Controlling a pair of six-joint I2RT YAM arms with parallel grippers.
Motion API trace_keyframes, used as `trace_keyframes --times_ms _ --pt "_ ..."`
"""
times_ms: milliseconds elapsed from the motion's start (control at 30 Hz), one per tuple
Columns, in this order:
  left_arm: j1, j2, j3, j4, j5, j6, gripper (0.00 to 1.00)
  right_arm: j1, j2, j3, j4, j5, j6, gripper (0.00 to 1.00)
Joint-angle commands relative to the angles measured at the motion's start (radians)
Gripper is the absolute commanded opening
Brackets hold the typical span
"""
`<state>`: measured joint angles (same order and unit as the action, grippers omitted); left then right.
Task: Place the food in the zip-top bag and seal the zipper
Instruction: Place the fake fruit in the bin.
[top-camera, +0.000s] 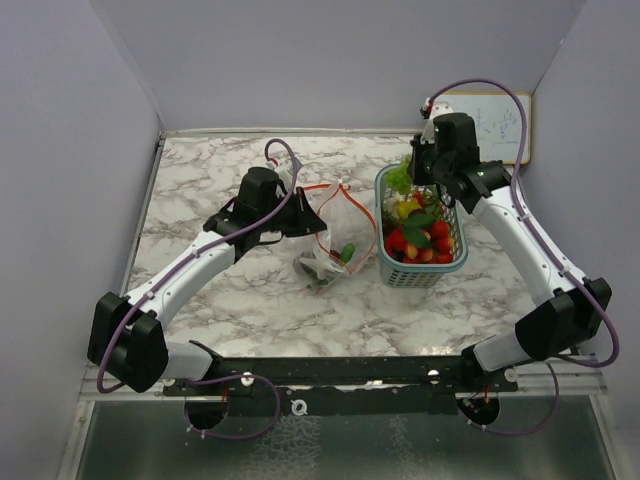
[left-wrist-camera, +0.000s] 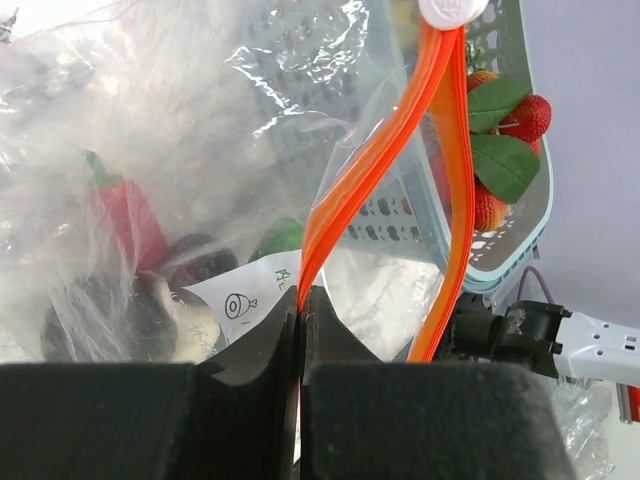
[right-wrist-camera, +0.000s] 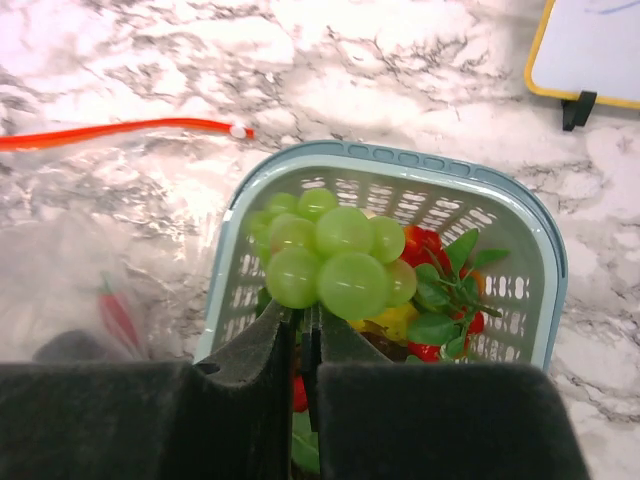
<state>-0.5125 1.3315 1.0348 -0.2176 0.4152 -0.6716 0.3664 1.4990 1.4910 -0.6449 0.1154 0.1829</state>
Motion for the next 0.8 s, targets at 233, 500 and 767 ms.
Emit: trace_keyframes --times_ms 233,500,767 --pt "-0.001 -0.051 -0.047 0.028 -0.005 -0.012 0.0 0.0 -0.1 -0.038 -0.103 -0.124 0.066 0.04" --pt "-0.001 -0.041 -0.035 0.02 -0.001 0.007 0.0 0.0 -0.226 -0.029 -0.196 -0.28 0.12 0.04" --pt "-0.001 -0.011 -0.037 0.04 0.018 0.017 0.0 0.0 -0.398 -0.15 -0.288 -0.38 0.168 0.05"
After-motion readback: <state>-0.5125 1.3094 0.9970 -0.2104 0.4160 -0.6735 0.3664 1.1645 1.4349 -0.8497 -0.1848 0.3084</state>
